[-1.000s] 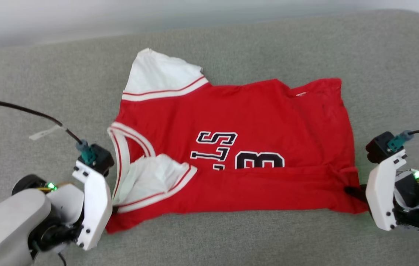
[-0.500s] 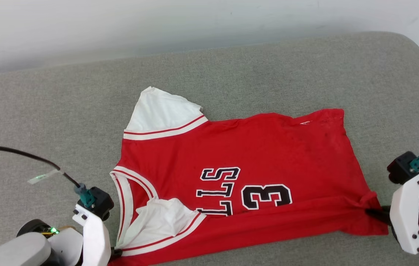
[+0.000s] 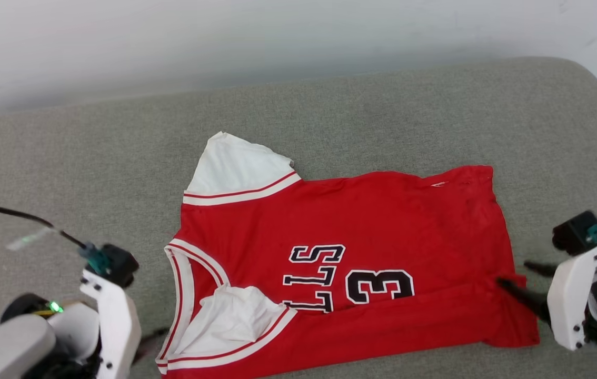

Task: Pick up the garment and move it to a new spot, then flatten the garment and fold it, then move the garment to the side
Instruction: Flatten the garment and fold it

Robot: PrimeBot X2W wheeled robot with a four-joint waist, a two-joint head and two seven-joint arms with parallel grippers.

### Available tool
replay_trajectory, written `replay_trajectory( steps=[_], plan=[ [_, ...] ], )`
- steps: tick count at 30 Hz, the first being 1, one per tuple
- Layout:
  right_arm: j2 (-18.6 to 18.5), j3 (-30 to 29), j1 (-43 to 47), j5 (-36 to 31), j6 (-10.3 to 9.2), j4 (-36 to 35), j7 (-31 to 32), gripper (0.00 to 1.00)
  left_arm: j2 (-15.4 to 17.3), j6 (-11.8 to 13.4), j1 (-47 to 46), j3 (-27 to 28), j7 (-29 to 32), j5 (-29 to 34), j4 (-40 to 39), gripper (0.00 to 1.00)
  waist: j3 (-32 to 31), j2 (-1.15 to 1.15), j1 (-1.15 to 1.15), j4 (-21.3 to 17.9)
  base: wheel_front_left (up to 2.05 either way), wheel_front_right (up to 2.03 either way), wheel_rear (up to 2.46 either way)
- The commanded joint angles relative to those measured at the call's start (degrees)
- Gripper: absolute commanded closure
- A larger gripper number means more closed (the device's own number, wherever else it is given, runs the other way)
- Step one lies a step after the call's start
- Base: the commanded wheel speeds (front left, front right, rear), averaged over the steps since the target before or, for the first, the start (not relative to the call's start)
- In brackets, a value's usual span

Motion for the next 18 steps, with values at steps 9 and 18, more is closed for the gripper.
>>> replay_trajectory(
  steps=[9, 18],
  plan=[
    [3.9, -13.9, 1.0, -9.9, -0.02, -0.3, -19.7, 0.0, 3.0, -0.1, -9.3, 6.2, -4.5, 4.3, -0.8, 0.0, 1.2, 0.0, 0.0, -1.8, 0.0, 0.0, 0.0],
    [12.0, -35.3, 8.7, -23.9, -0.02, -7.9, -29.1, 0.0, -0.4, -1.0, -20.5, 9.6, -2.8, 7.3, 3.3, 0.0, 8.0, 0.0, 0.0, -4.0, 0.0, 0.0, 0.0]
  ],
)
